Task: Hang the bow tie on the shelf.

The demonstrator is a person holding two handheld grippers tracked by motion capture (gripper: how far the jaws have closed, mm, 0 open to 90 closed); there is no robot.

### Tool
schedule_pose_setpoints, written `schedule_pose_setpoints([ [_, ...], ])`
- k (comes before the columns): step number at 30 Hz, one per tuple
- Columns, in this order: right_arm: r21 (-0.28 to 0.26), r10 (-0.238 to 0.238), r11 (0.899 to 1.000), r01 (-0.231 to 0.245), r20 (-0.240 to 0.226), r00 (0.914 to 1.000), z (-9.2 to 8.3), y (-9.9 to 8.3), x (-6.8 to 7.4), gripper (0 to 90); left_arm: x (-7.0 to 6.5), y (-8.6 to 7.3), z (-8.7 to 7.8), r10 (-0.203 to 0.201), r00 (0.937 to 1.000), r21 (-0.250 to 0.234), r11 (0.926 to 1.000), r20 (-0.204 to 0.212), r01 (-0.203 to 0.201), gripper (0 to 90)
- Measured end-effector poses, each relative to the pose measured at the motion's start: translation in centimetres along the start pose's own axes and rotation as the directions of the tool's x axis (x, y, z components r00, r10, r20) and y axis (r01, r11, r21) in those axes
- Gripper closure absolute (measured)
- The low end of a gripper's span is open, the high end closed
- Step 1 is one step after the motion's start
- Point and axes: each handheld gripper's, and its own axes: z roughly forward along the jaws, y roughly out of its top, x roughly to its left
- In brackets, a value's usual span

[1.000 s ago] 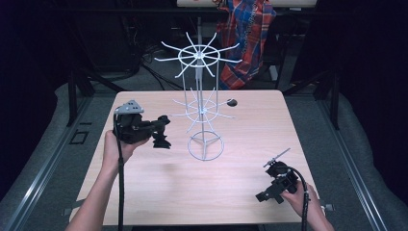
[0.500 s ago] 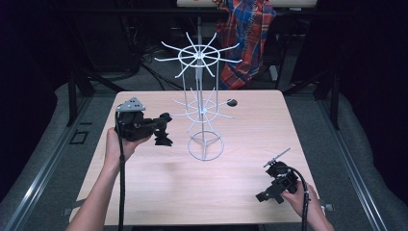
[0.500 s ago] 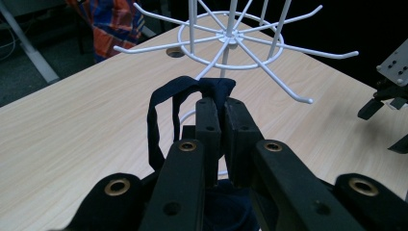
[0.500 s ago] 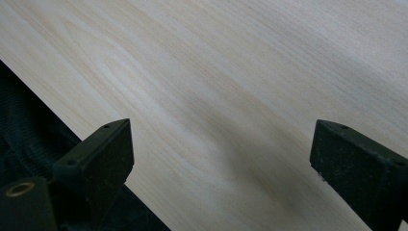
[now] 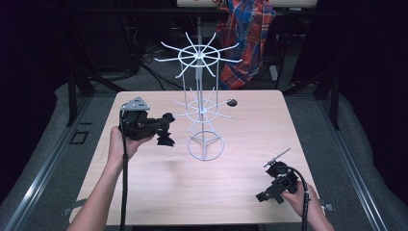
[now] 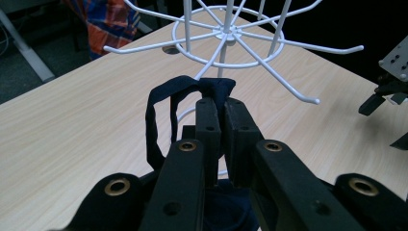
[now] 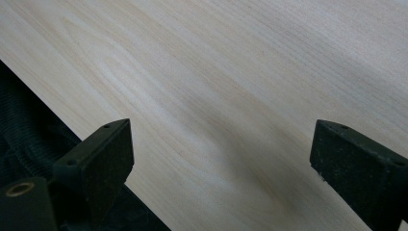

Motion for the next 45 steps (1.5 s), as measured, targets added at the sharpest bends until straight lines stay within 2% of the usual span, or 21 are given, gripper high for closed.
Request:
schedule_pose_setpoints([
  [9,-0.001,-0.003,1.000,0.003,-0.008,1.0000,0.0,0.0,0.0,7.6,0.0,0.0,0.7,0.001,1.0000,0.017,0.9999,0.008,-0.001,86.4],
  [15,-0.004,-0.003,1.000,0.003,-0.004,1.0000,0.0,0.0,0.1,7.6,-0.2,0.1,0.3,0.002,0.9999,0.014,0.9999,0.013,-0.002,86.4],
  [16,-0.018,0.017,1.000,-0.017,-0.003,0.9999,0.0,-0.1,0.2,7.6,-0.3,0.1,0.2,0.006,0.9999,0.013,0.9999,0.012,-0.006,86.4],
  [18,-0.004,0.001,1.000,-0.001,-0.005,1.0000,-0.1,0.0,0.1,7.6,-0.4,0.1,0.2,0.019,0.9998,0.016,0.9997,0.010,-0.019,86.4],
  [22,-0.006,0.002,1.000,-0.003,-0.005,1.0000,0.0,0.0,0.1,7.6,-0.7,0.2,-0.2,0.034,0.9994,0.013,0.9993,0.006,-0.034,86.4],
  [23,-0.056,0.041,0.998,-0.041,-0.005,0.9991,0.4,-0.2,0.3,7.6,-0.7,0.2,-0.3,0.035,0.9994,0.015,0.9993,0.006,-0.035,86.4],
  [24,-0.024,0.017,1.000,-0.017,-0.001,0.9999,0.2,-0.1,0.2,7.6,-0.6,0.2,-0.4,0.032,0.9995,0.013,0.9994,0.005,-0.032,86.4],
  [25,-0.030,0.022,0.999,-0.023,-0.004,0.9997,0.2,-0.1,0.2,7.6,-0.6,0.1,-0.5,0.029,0.9996,0.010,0.9995,0.002,-0.029,86.4],
  [27,0.008,-0.007,1.000,0.007,-0.003,1.0000,-0.1,0.0,0.0,7.6,-0.7,0.0,-0.6,0.034,0.9994,0.012,0.9994,0.000,-0.034,86.4],
  [30,-0.010,0.009,1.000,-0.009,-0.004,1.0000,0.0,0.0,0.1,7.6,-0.7,-0.2,-0.9,0.035,0.9994,0.016,0.9993,-0.002,-0.035,86.4],
  [31,-0.033,0.025,0.999,-0.026,-0.004,0.9997,0.2,-0.1,0.2,7.6,-0.7,-0.2,-1.0,0.037,0.9993,0.015,0.9992,0.001,-0.037,86.4],
  [32,-0.030,0.020,0.999,-0.020,-0.001,0.9998,0.2,-0.1,0.2,7.6,-0.7,-0.3,-1.1,0.032,0.9995,0.012,0.9994,0.002,-0.032,86.4],
  [33,0.002,-0.010,1.000,0.010,0.008,0.9999,0.0,0.0,0.1,7.6,-0.8,-0.3,-1.2,0.035,0.9994,0.014,0.9993,0.002,-0.035,86.4],
  [37,0.001,-0.013,1.000,0.013,0.007,0.9999,0.0,0.0,0.1,7.6,-1.0,-0.3,-1.1,0.045,0.9990,0.017,0.9988,0.001,-0.045,86.4],
  [45,0.008,-0.014,1.000,0.014,0.008,0.9999,0.0,0.0,0.1,7.5,-0.7,-0.2,-0.7,0.047,0.9985,0.014,0.9988,-0.026,-0.047,86.4],
])
